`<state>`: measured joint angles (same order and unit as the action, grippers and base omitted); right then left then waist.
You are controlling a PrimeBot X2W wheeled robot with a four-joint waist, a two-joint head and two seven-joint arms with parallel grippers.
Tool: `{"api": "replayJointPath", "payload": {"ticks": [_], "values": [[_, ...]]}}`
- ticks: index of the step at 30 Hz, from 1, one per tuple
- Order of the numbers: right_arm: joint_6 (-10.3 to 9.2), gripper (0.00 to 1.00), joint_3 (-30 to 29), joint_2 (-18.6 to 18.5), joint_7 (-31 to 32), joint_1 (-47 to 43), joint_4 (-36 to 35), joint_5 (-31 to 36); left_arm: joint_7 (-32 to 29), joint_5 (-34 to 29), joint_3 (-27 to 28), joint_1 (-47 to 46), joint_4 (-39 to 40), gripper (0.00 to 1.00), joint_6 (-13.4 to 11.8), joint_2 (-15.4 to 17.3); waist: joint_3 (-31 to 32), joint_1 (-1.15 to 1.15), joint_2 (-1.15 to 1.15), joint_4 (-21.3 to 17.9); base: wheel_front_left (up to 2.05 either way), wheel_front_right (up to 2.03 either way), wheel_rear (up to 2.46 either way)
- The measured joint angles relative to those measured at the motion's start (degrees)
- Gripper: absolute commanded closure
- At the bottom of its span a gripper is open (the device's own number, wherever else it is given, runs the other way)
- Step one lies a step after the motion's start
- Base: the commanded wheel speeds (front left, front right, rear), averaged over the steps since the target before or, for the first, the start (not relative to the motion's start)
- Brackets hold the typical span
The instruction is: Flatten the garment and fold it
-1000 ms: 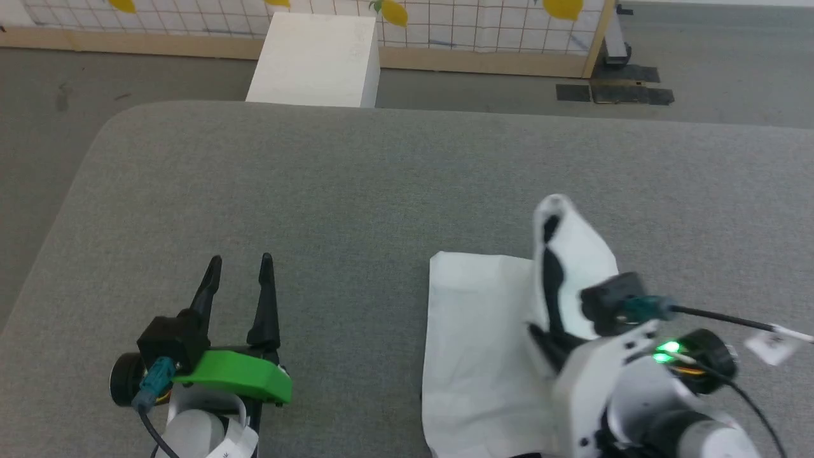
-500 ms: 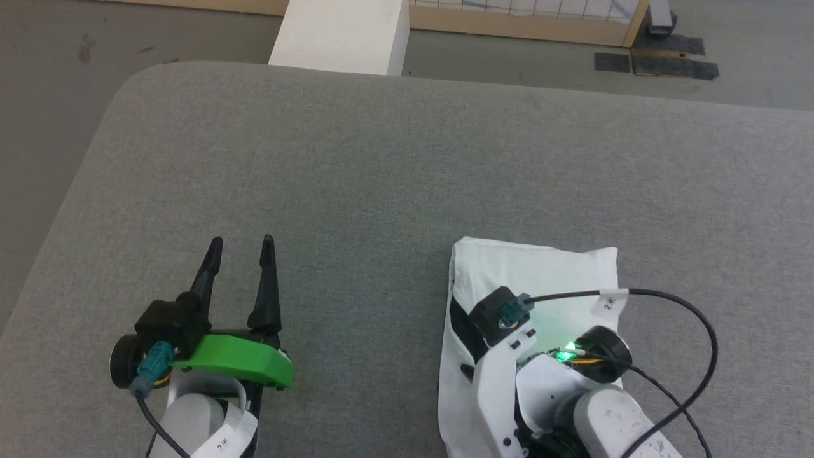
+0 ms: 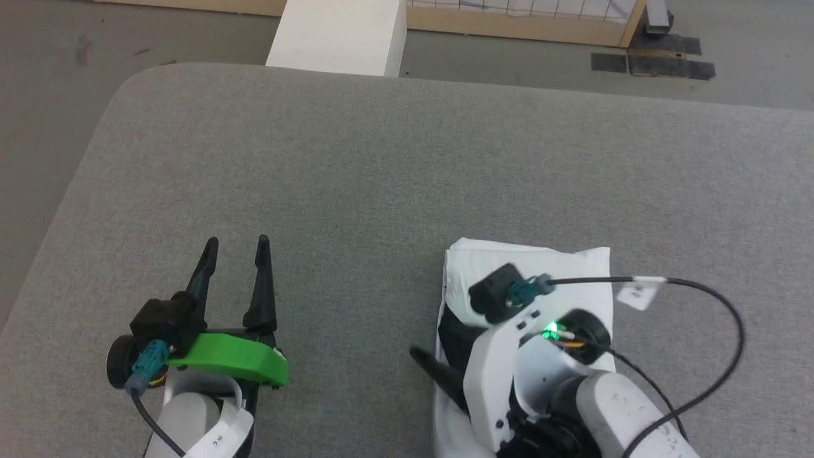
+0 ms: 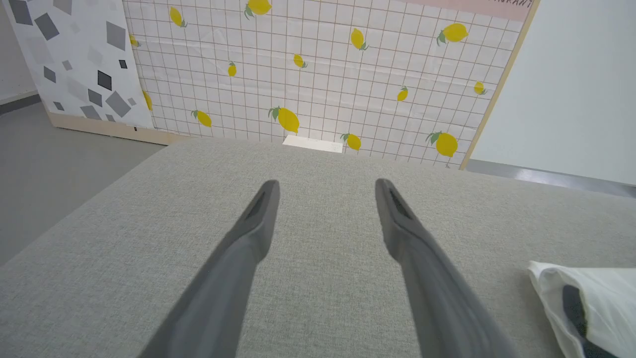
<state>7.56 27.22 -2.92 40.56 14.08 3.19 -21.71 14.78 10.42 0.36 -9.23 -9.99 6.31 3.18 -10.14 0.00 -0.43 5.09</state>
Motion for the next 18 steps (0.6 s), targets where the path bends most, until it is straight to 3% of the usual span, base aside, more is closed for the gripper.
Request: {"api": "replayJointPath", "payload": {"ticks": [4, 9, 14, 18], "values": [[0.01, 0.0, -2.24, 0.13, -10.23, 0.01, -6.57, -1.54, 0.0, 0.0, 0.43, 0.02, -0.02, 0.0, 0.02, -0.01, 1.04, 0.0, 0.0, -0.65, 0.0, 0.0, 0.0], [0.01, 0.0, -10.6, 0.14, -23.06, -1.11, -11.93, -0.76, 0.0, 0.01, 0.7, 0.31, 0.16, 0.0, 0.22, -0.02, 2.53, 0.0, 0.0, -1.82, 0.0, 0.0, 0.0], [0.0, 0.0, -21.34, 0.01, -31.1, -6.54, -11.94, -0.53, 0.0, 0.01, 0.63, 0.99, 0.13, 0.0, 0.53, -0.03, 3.61, 0.0, 0.0, -3.46, 0.0, 0.0, 0.0], [0.0, 0.0, -26.65, 0.0, -33.88, -9.51, -9.12, -0.92, 0.0, 0.01, 0.58, 0.99, 0.15, 0.0, 0.65, -0.04, 4.06, 0.0, 0.0, -4.4, 0.0, 0.0, 0.0]]}}
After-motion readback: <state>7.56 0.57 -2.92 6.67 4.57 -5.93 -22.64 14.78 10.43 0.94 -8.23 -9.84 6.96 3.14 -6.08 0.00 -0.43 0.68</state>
